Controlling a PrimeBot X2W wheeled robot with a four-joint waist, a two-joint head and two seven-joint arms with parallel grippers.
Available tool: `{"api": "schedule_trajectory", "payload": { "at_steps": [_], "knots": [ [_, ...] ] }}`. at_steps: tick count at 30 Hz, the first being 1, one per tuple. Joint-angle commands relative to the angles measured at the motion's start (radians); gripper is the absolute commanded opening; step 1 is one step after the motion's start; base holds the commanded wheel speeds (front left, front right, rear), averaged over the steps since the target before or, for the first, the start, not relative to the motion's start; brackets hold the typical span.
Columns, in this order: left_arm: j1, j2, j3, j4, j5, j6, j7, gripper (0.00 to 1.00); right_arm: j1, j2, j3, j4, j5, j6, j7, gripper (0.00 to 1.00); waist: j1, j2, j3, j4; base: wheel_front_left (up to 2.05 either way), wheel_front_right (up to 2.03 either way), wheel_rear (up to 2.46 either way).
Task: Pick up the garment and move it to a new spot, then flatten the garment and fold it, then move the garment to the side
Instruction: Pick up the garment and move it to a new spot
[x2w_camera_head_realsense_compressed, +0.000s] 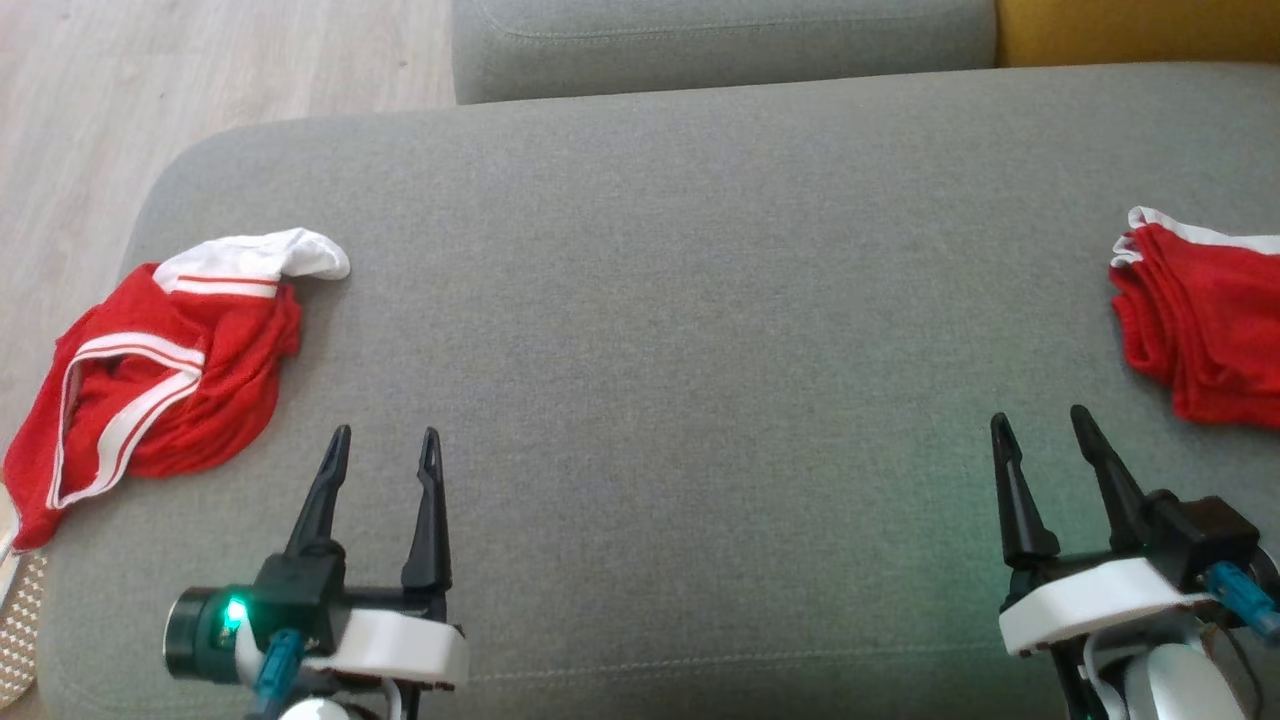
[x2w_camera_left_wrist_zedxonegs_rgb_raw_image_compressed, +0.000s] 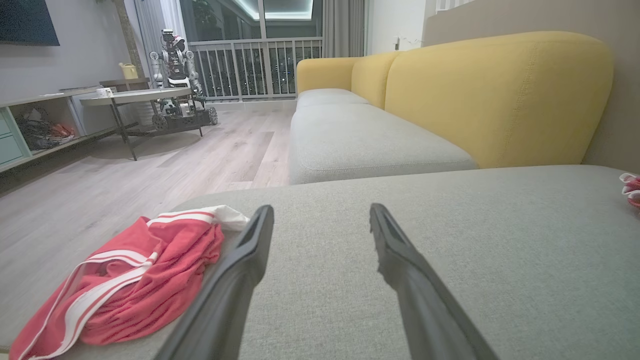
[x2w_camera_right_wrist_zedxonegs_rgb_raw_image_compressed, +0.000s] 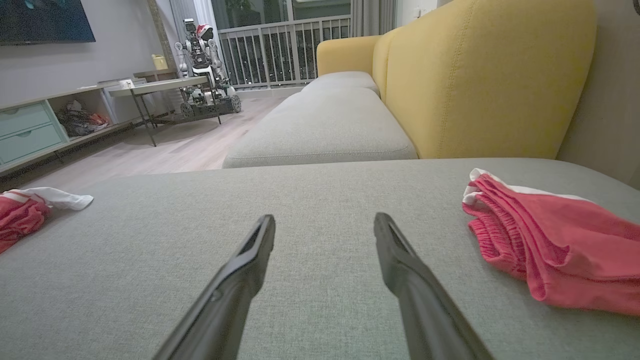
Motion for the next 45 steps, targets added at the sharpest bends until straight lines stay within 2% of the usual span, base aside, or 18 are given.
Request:
{"api": "schedule_trajectory", "payload": {
  "at_steps": [1, 16, 21, 35, 40, 45],
  "knots": [
    [-0.025, -0.003, 0.034, -0.026, 0.010, -0.001, -0.005, 1.00, -0.023, 0.000, 0.021, -0.028, 0.003, 0.000, -0.006, 1.00, 0.0000, 0.0000, -0.002, 0.003, 0.00, 0.00, 0.00],
    [-0.013, -0.006, 0.045, 0.026, -0.014, 0.005, -0.005, 1.00, -0.005, 0.000, 0.022, -0.021, -0.023, 0.000, -0.006, 1.00, 0.0000, 0.0000, -0.016, 0.047, 0.00, 0.00, 0.00],
    [-0.014, -0.007, 0.047, 0.025, -0.018, 0.017, -0.005, 1.00, 0.005, 0.000, 0.034, -0.022, -0.028, 0.000, -0.006, 1.00, 0.0000, 0.0000, -0.019, 0.106, 0.00, 0.00, 0.00],
    [0.012, -0.008, 0.054, 0.034, -0.026, 0.028, -0.005, 1.00, 0.024, 0.000, 0.072, 0.018, -0.008, 0.000, -0.006, 1.00, 0.0000, 0.0000, -0.040, 0.345, 0.00, 0.00, 0.00],
    [0.019, -0.008, 0.064, 0.026, -0.027, 0.029, -0.005, 1.00, 0.022, 0.000, 0.083, 0.023, -0.006, 0.000, -0.006, 1.00, 0.0000, 0.0000, -0.035, 0.392, 0.00, 0.00, 0.00],
    [0.004, -0.008, 0.066, 0.017, -0.032, 0.029, -0.005, 1.00, 0.011, 0.000, 0.094, 0.030, -0.015, 0.000, -0.006, 1.00, 0.0000, 0.0000, -0.008, 0.402, 0.00, 0.00, 0.00]
  ]
}}
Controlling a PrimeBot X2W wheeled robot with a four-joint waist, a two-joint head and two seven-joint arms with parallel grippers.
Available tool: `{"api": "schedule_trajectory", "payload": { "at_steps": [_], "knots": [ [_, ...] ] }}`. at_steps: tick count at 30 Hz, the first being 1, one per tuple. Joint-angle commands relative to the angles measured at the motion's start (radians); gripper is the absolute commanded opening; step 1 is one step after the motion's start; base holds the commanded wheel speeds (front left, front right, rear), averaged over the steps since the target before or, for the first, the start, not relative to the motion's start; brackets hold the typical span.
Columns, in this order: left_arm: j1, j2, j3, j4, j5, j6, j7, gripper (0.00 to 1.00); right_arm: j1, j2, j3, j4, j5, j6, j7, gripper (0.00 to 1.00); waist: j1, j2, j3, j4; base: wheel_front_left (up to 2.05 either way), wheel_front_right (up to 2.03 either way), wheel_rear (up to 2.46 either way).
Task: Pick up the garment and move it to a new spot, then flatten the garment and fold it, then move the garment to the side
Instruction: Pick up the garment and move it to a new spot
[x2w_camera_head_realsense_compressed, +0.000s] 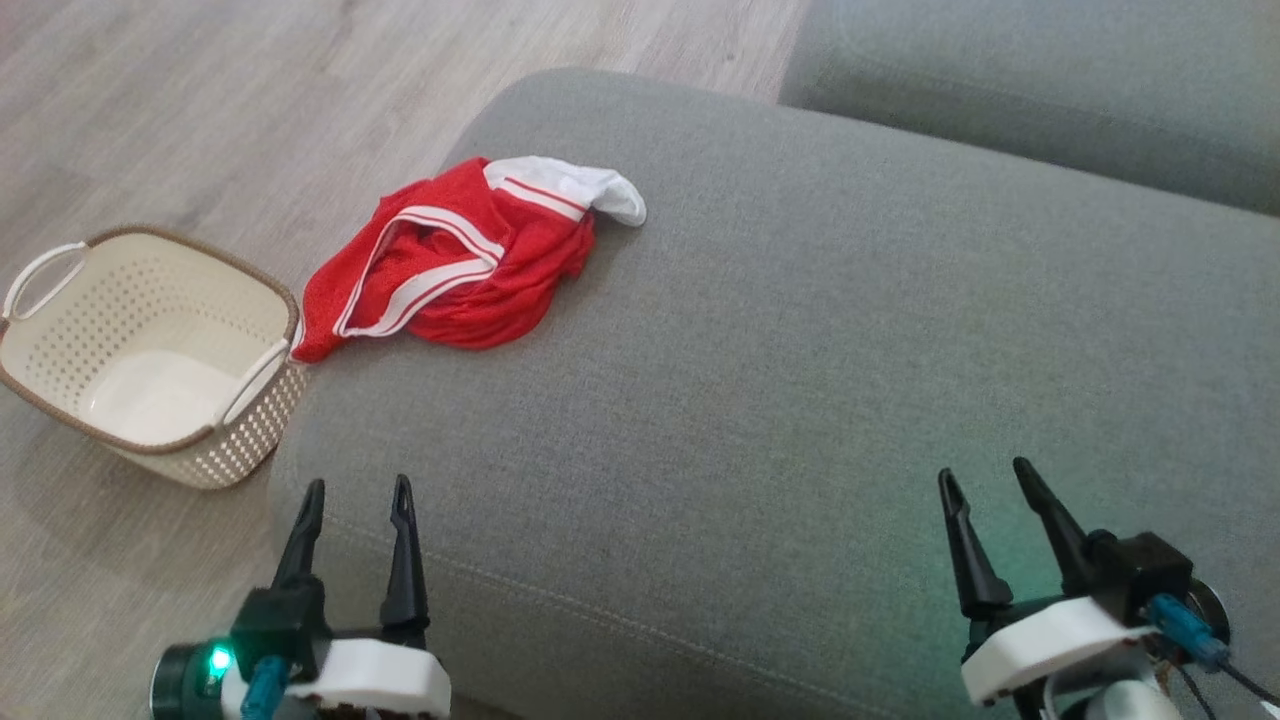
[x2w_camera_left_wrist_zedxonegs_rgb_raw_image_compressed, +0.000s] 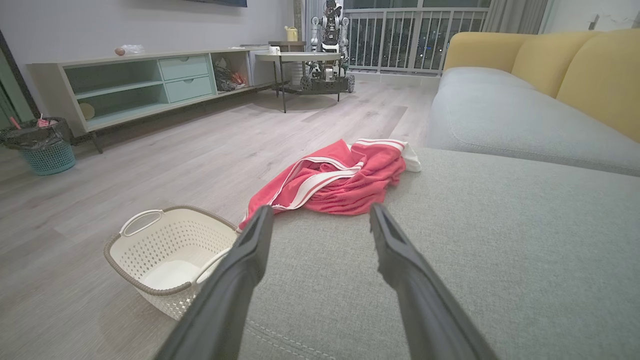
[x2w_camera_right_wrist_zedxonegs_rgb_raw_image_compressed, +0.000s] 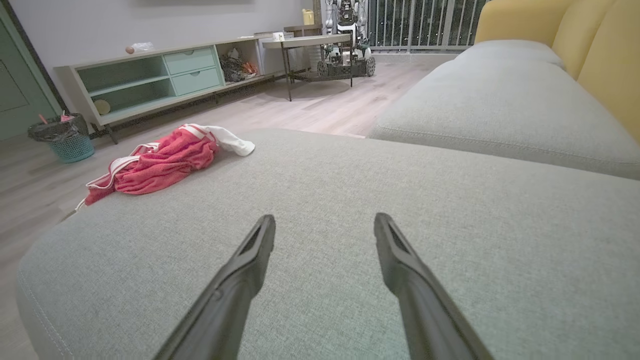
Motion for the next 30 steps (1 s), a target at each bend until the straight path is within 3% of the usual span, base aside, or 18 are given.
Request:
{"api": "schedule_trajectory", "payload": {
  "at_steps": [1, 8, 12, 16, 23, 27, 30],
  "knots": [
    [-0.059, -0.005, 0.032, -0.040, -0.009, 0.002, -0.005, 1.00, -0.033, -0.005, 0.030, -0.020, -0.008, 0.000, -0.006, 1.00, 0.0000, 0.0000, 0.021, -0.003, 0.00, 0.00, 0.00],
    [-0.259, 0.002, 0.063, -0.027, -0.016, -0.045, -0.005, 1.00, -0.067, -0.005, 0.019, -0.020, -0.042, 0.000, -0.006, 1.00, 0.0000, 0.0000, 0.125, -0.032, 0.00, 0.00, 0.00],
    [-0.441, 0.028, 0.090, 0.086, -0.027, -0.090, -0.005, 1.00, -0.103, -0.014, 0.016, -0.029, -0.095, 0.000, -0.006, 1.00, 0.0000, 0.0000, 0.208, -0.056, 0.00, 0.00, 0.00],
    [-0.595, 0.047, 0.124, 0.228, -0.061, -0.117, -0.005, 1.00, -0.138, -0.037, 0.023, -0.040, -0.118, 0.000, -0.006, 1.00, 0.0000, 0.0000, 0.273, -0.077, 0.00, 0.00, 0.00],
    [-0.958, 0.053, 0.218, 0.617, -0.211, -0.157, 0.106, 1.00, -0.191, -0.088, 0.019, -0.062, -0.145, 0.000, -0.006, 1.00, 0.0000, 0.0000, 0.390, -0.093, 0.00, 0.00, 0.00],
    [-1.102, 0.057, 0.257, 0.822, -0.273, -0.149, 0.218, 1.00, -0.217, -0.112, 0.028, -0.078, -0.154, 0.000, -0.006, 1.00, 0.0000, 0.0000, 0.445, -0.102, 0.00, 0.00, 0.00],
    [-1.169, 0.083, 0.235, 0.951, -0.246, -0.112, 0.271, 1.00, -0.234, -0.123, 0.028, -0.088, -0.158, 0.000, -0.006, 1.00, 0.0000, 0.0000, 0.483, -0.110, 0.00, 0.00, 0.00]
  ]
}}
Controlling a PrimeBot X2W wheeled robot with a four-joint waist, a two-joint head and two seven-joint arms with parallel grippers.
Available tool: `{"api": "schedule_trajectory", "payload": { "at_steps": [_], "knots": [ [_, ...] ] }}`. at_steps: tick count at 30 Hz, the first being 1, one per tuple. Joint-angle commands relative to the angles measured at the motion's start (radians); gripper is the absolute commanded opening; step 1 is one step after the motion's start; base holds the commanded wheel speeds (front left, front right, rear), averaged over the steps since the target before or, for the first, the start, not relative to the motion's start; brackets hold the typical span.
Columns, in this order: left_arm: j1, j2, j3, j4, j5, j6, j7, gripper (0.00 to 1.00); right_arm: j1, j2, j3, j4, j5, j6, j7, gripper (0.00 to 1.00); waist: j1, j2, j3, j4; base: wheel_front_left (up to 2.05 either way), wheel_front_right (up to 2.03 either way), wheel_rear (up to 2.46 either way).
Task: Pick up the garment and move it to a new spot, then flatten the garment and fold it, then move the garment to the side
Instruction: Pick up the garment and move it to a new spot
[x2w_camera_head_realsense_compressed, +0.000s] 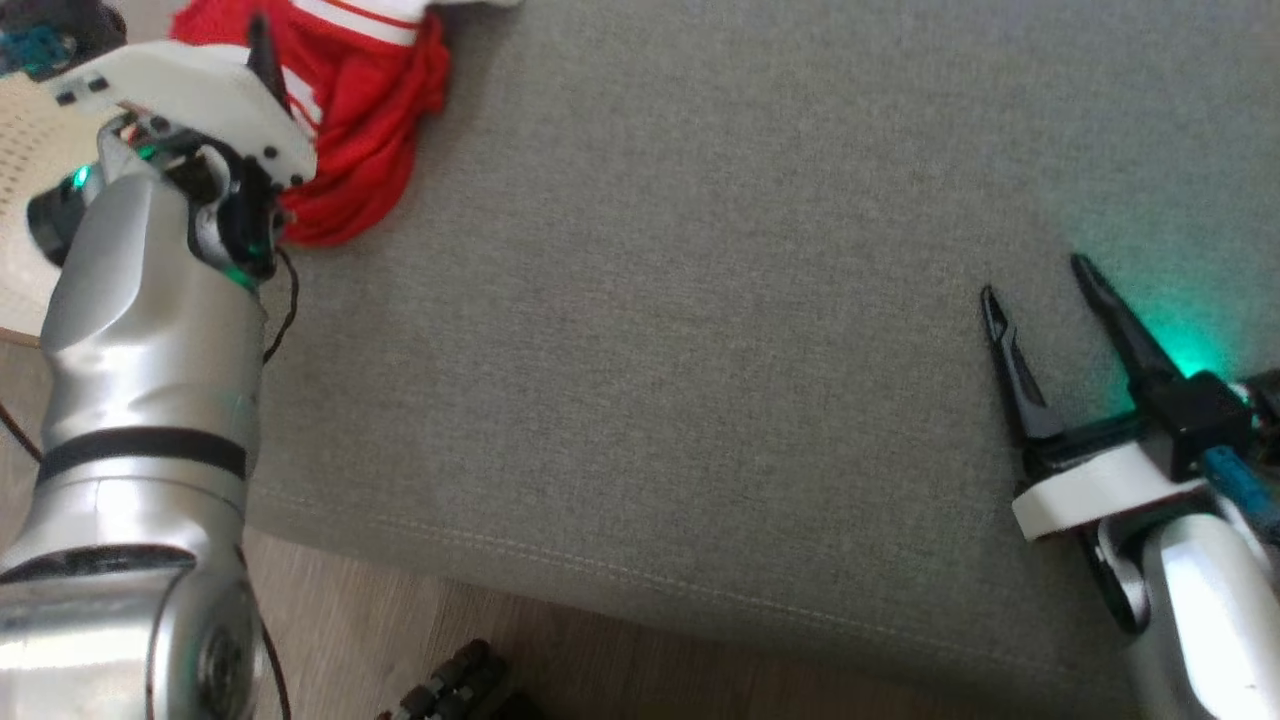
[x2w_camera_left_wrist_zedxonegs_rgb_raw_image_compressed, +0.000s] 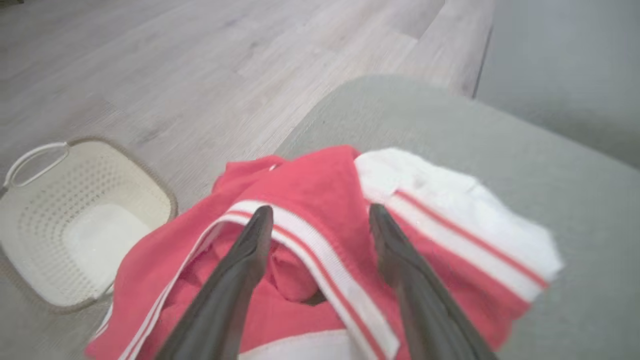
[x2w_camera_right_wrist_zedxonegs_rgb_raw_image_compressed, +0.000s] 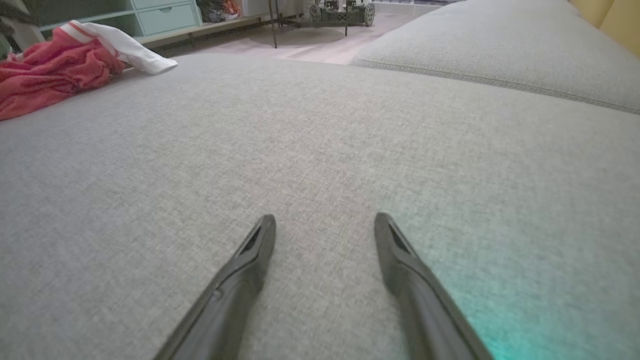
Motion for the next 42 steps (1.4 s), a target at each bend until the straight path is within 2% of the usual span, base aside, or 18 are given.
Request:
{"api": "schedule_trajectory", "payload": {
  "at_steps": [1, 7, 12, 13, 14, 17, 18, 22, 25, 30, 33, 42],
  "knots": [
    [-0.025, 0.064, 0.014, -0.002, 0.003, 0.006, 0.007, 1.00, -0.015, -0.009, 0.021, -0.008, -0.010, -0.001, -0.004, 1.00, 0.0000, 0.0000, 0.036, -0.015, 0.00, 0.00, 0.00],
    [-0.074, 0.064, 0.020, 0.150, -0.018, 0.005, 0.042, 1.00, -0.040, -0.011, 0.022, -0.016, -0.011, -0.001, -0.004, 1.00, 0.0000, 0.0000, 0.076, -0.037, 0.00, 0.00, 0.00],
    [-0.069, 0.062, 0.028, 0.187, -0.034, 0.002, -0.016, 1.00, -0.047, -0.009, 0.017, -0.018, -0.011, -0.001, -0.004, 1.00, 0.0000, 0.0000, 0.080, -0.051, 0.00, 0.00, 0.00],
    [-0.068, 0.064, 0.023, 0.191, -0.031, -0.003, -0.030, 0.22, -0.047, -0.008, 0.017, -0.016, -0.011, -0.001, -0.004, 1.00, 0.0000, 0.0000, 0.079, -0.053, 0.00, 0.00, 0.00],
    [-0.068, 0.066, 0.021, 0.192, -0.030, -0.007, -0.055, 0.00, -0.048, -0.008, 0.016, -0.015, -0.011, -0.001, -0.004, 1.00, 0.0000, 0.0000, 0.078, -0.054, 0.00, 0.00, 0.00],
    [-0.075, 0.076, 0.008, 0.181, -0.020, -0.031, -0.155, 0.00, -0.050, -0.001, 0.016, -0.011, -0.009, -0.001, -0.004, 1.00, 0.0000, 0.0000, 0.062, -0.057, 0.00, 0.00, 0.00],
    [-0.081, 0.080, 0.003, 0.163, -0.019, -0.067, -0.226, 0.00, -0.052, 0.007, 0.020, -0.008, -0.005, -0.001, -0.004, 1.00, 0.0000, 0.0000, 0.042, -0.063, 0.00, 0.00, 0.00],
    [-0.086, 0.075, 0.025, 0.113, -0.054, -0.122, -0.274, 0.00, -0.044, 0.038, 0.007, 0.007, 0.015, -0.001, -0.004, 1.00, 0.0000, 0.0000, -0.019, -0.074, 0.00, 0.00, 0.00],
    [-0.083, 0.070, 0.021, 0.058, -0.063, -0.144, -0.280, 0.00, -0.032, 0.054, 0.009, 0.015, 0.022, -0.001, -0.004, 1.00, 0.0000, 0.0000, -0.072, -0.087, 0.00, 0.00, 0.00],
    [-0.073, 0.064, 0.001, -0.058, -0.066, -0.155, -0.280, 0.00, -0.023, 0.078, 0.013, 0.016, 0.039, -0.001, -0.004, 1.00, 0.0000, 0.0000, -0.143, -0.119, 0.00, 0.00, 0.00],
    [-0.066, 0.057, -0.051, -0.132, -0.068, -0.157, -0.281, 0.00, -0.019, 0.094, 0.021, 0.008, 0.055, -0.001, -0.004, 1.00, 0.0000, 0.0000, -0.193, -0.158, 0.00, 0.00, 0.00],
    [-0.045, 0.096, -0.233, -0.318, -0.107, -0.158, -0.224, 0.00, -0.006, 0.109, 0.077, -0.068, 0.103, -0.001, -0.004, 1.00, 0.0000, 0.0000, -0.293, -0.368, 0.00, 0.00, 0.00]
  ]
}}
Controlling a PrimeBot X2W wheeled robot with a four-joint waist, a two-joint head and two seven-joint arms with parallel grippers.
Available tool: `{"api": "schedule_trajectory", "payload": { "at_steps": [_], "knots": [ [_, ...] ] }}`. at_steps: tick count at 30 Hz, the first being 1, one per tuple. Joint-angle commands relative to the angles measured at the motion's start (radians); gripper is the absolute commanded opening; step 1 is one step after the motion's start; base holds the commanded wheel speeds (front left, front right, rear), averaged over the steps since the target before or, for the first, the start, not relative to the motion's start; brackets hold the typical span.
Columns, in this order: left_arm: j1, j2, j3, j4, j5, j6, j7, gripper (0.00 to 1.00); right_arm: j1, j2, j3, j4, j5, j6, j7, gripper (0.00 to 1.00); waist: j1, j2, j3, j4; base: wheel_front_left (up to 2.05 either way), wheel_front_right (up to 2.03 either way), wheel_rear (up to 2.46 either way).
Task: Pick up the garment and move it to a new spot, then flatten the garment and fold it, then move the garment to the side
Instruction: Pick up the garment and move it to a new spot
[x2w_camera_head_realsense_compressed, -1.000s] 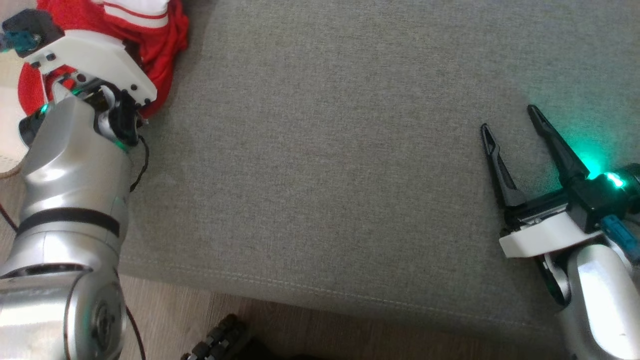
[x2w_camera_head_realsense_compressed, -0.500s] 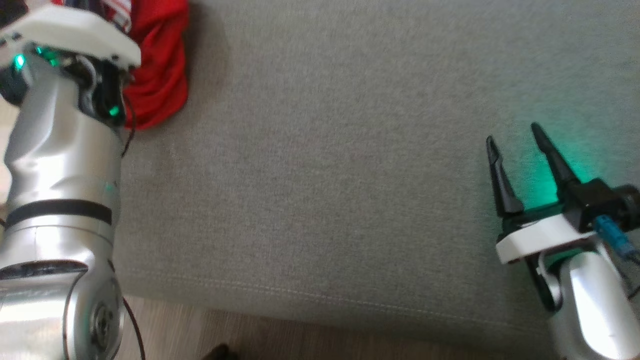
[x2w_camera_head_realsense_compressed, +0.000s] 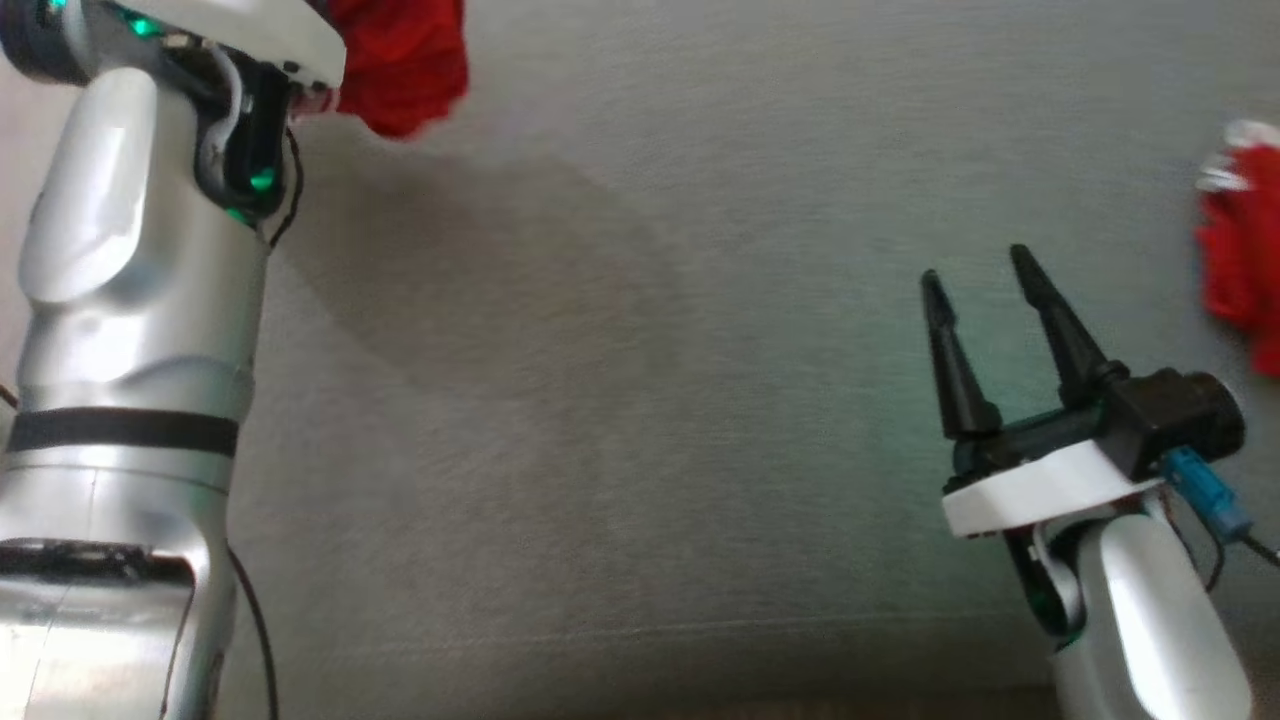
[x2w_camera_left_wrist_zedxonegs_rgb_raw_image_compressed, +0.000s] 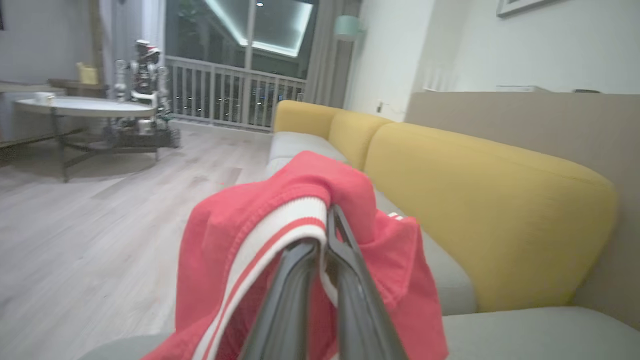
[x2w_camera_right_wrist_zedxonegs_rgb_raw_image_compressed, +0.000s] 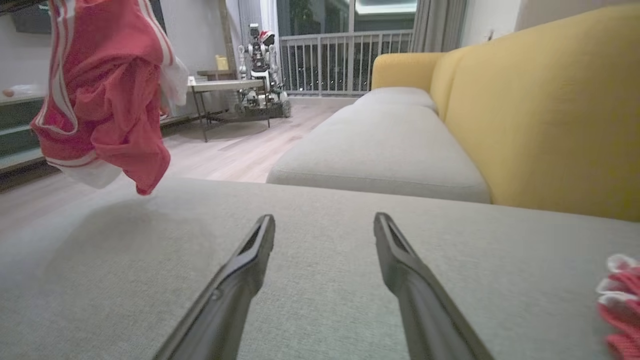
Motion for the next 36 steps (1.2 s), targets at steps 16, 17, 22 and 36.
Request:
{"api": "schedule_trajectory", "payload": {
  "at_steps": [16, 17, 22, 36],
  "knots": [
    [0.184, 0.028, -0.233, -0.235, -0.005, -0.006, 0.072, 0.00, 0.076, 0.011, 0.056, -0.126, 0.054, 0.000, -0.001, 1.00, 0.0000, 0.0000, -0.053, -0.347, 0.00, 0.00, 0.00],
    [0.212, 0.022, -0.251, -0.231, -0.003, -0.006, 0.072, 0.00, 0.078, 0.011, 0.056, -0.122, 0.058, 0.000, -0.001, 1.00, 0.0000, 0.0000, -0.051, -0.349, 0.00, 0.00, 0.00],
    [0.351, -0.015, -0.316, -0.172, -0.001, -0.001, 0.044, 0.00, 0.086, 0.011, 0.070, -0.089, 0.061, 0.000, -0.001, 1.00, 0.0000, 0.0000, -0.046, -0.340, 0.00, 0.00, 0.00],
    [0.602, -0.072, -0.287, -0.275, -0.101, 0.074, -0.056, 1.00, 0.122, 0.011, 0.083, -0.004, 0.087, 0.000, -0.001, 1.00, 0.0000, 0.0000, -0.139, -0.220, 0.00, 0.00, 0.00]
  ]
}}
